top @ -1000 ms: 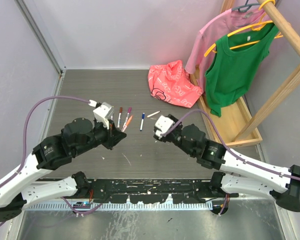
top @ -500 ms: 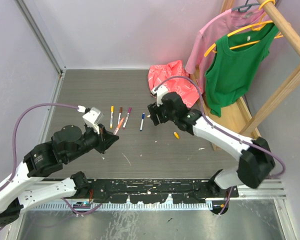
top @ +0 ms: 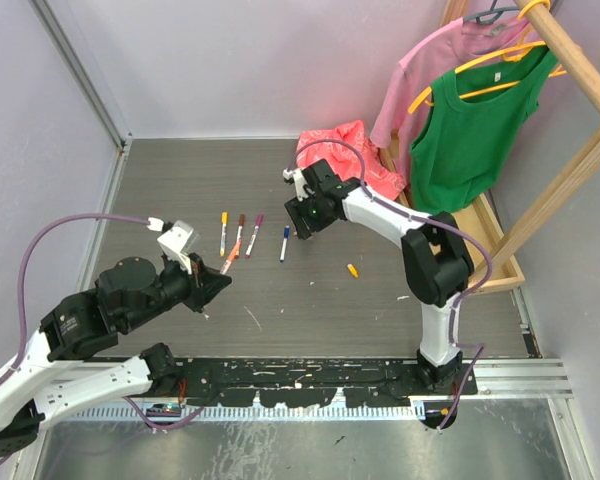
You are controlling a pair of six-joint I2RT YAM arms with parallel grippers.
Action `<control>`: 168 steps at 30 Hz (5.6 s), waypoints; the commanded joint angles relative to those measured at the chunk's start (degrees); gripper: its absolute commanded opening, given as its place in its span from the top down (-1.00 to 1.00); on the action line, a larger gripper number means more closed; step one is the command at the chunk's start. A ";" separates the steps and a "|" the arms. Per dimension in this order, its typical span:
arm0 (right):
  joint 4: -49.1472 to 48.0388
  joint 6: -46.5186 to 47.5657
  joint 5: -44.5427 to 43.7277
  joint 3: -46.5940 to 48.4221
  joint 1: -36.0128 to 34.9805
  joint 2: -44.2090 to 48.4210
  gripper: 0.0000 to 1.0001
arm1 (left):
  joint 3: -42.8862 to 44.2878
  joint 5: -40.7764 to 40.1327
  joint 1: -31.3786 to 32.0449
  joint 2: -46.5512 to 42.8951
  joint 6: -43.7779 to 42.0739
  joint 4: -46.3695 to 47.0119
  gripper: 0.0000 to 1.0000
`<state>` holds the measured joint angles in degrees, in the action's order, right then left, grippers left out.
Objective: Insert the pens into the pen caps
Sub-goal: Insert the pen cap onto the pen.
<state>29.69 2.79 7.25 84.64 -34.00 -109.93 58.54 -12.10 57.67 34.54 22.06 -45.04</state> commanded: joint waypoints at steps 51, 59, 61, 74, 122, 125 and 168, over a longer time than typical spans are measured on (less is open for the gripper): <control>4.19 -0.13 -2.65 4.14 -1.58 -3.66 0.70 | 0.58 -1.72 0.09 -0.63 0.26 1.33 1.00; 1.55 -8.44 -7.44 -10.84 -6.08 11.24 0.69 | -0.20 -1.28 0.09 -0.41 0.44 2.72 1.00; 0.05 -11.96 -10.30 -15.62 -8.38 14.69 0.68 | -0.14 -1.19 0.13 -0.20 0.45 2.91 1.00; -3.69 -35.18 -25.73 -35.90 -21.45 26.93 0.64 | -1.15 -1.68 0.10 -0.26 1.24 4.41 1.00; -0.17 -32.43 -20.33 -36.16 -21.57 16.00 0.41 | -2.12 -0.83 0.08 -0.61 1.95 5.22 1.00; -0.85 -32.14 -18.71 -36.36 -21.46 15.40 0.49 | -2.01 -0.87 0.12 -0.68 1.93 5.22 1.00; -53.86 -38.63 -14.69 -36.44 -19.00 59.03 0.99 | -9.02 12.48 0.08 -2.46 -1.78 32.37 1.00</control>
<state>-9.74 -31.00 -13.26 47.83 -53.12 -50.57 48.49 -4.51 57.67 29.56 21.52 -21.98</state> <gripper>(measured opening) 0.182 0.069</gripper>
